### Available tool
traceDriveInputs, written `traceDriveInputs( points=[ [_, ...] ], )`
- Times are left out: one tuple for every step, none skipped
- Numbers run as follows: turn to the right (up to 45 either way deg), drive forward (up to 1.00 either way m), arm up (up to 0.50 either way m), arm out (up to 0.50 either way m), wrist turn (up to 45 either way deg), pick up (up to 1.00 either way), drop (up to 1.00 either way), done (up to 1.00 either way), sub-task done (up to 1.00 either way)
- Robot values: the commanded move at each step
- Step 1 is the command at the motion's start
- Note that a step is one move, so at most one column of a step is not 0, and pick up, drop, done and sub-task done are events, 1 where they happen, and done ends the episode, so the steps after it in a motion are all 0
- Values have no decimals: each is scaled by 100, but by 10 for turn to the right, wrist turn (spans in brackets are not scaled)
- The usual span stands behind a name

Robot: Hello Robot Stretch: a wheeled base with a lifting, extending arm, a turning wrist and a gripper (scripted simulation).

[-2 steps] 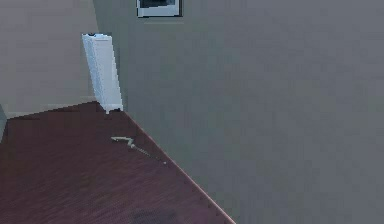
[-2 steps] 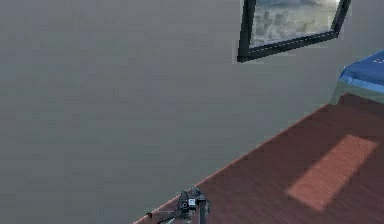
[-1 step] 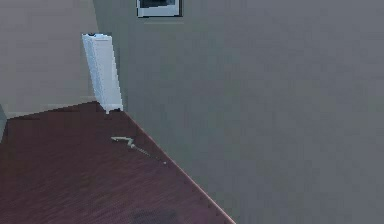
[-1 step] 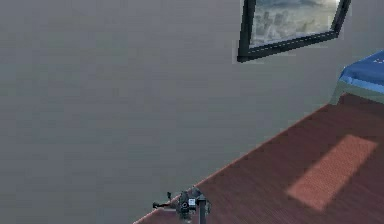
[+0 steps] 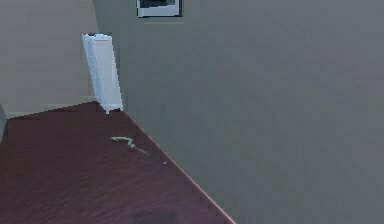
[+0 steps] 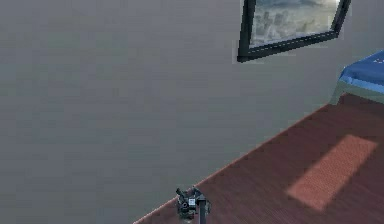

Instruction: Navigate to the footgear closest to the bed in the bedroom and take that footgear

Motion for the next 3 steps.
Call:
traceDriveInputs(
  points=[
    [0, 0, 0, 0, 30, 0, 0, 0, 0],
    [0, 0, -30, 0, 0, 0, 0, 0, 0],
    [0, 0, 0, 0, 0, 100, 0, 0, 0]
  ],
)
